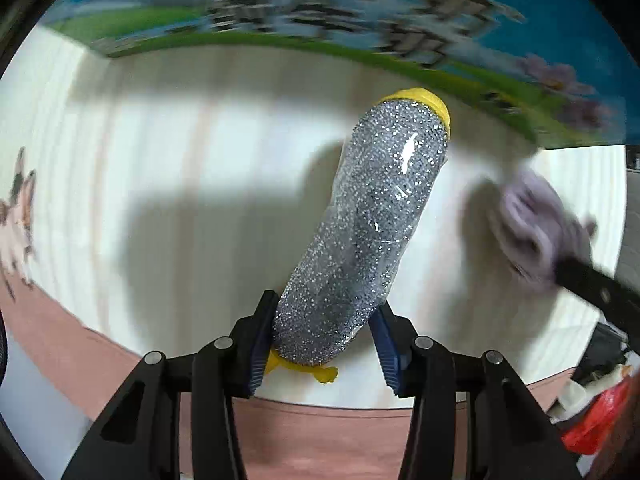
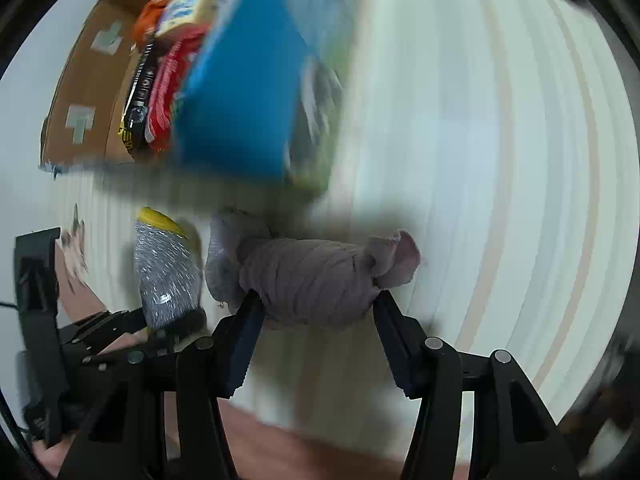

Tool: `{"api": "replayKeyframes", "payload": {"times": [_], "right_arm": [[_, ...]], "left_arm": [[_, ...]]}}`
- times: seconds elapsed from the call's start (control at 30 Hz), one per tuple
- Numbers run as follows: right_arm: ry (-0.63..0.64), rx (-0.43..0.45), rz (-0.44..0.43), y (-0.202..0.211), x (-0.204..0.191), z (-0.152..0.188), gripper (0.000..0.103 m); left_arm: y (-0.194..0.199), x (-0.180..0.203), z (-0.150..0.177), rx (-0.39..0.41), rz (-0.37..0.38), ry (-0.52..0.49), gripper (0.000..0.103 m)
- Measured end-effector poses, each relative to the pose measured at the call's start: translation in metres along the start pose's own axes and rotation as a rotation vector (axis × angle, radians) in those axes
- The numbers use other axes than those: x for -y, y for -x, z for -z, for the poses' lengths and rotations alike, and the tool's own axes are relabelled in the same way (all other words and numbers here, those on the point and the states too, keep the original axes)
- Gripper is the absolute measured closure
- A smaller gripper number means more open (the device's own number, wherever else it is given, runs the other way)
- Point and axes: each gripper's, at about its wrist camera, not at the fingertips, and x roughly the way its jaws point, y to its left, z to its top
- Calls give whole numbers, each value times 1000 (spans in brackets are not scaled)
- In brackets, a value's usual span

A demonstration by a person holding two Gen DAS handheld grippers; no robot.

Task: Organize soft objects
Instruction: 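Lift the sponge with the left tool while the right tool lifts the lilac cloth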

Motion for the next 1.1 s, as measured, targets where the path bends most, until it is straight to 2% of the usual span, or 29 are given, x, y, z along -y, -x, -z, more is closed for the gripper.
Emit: {"api": "replayKeyframes", "payload": {"times": [0.13, 0.2, 0.23, 0.3, 0.37, 0.47, 0.53, 0.67, 0.73, 0.8, 0.83, 0.87, 0.9, 0.93, 1.0, 1.1], "right_arm": [[-164, -10, -72, -3, 7, 38, 43], [-145, -45, -50, -9, 4, 51, 31], [-93, -49, -4, -10, -2, 61, 28], [39, 6, 81, -1, -16, 68, 23], [221, 24, 133, 6, -40, 72, 22], [576, 43, 300, 5, -81, 84, 22], [779, -13, 409, -14, -107, 91, 22], [905, -132, 471, -57, -122, 93, 22], [912, -170, 484, -73, -124, 90, 23], [898, -192, 470, -83, -125, 90, 28], [882, -199, 469, -86, -125, 89, 31], [850, -209, 465, -90, -124, 88, 42], [821, -213, 463, -91, -122, 86, 47], [785, -215, 455, -91, -120, 84, 47], [692, -210, 413, -90, -116, 80, 52], [429, -242, 308, -85, -91, 72, 54]], "left_arm": [[-2, -23, 9, 1, -46, -8, 60], [-1, -33, 11, -2, -46, -4, 60], [-1, -34, 14, -6, -49, -9, 60], [0, -38, 15, -7, -50, -23, 60], [-1, -39, 20, -12, -56, -45, 60], [-2, -31, 24, -14, -59, -68, 60], [-4, -31, 31, -16, -65, -82, 60], [-11, -36, 45, -17, -68, -96, 60], [-15, -40, 52, -17, -66, -96, 60], [-15, -36, 40, -20, -59, -91, 60], [-11, -38, 33, -23, -53, -87, 60], [-10, -40, 31, -25, -48, -84, 60], [-11, -46, 25, -26, -45, -83, 60], [-13, -48, 23, -25, -43, -84, 60], [-13, -45, 15, -23, -43, -87, 60], [-10, -44, 13, -20, -43, -95, 60]]}}
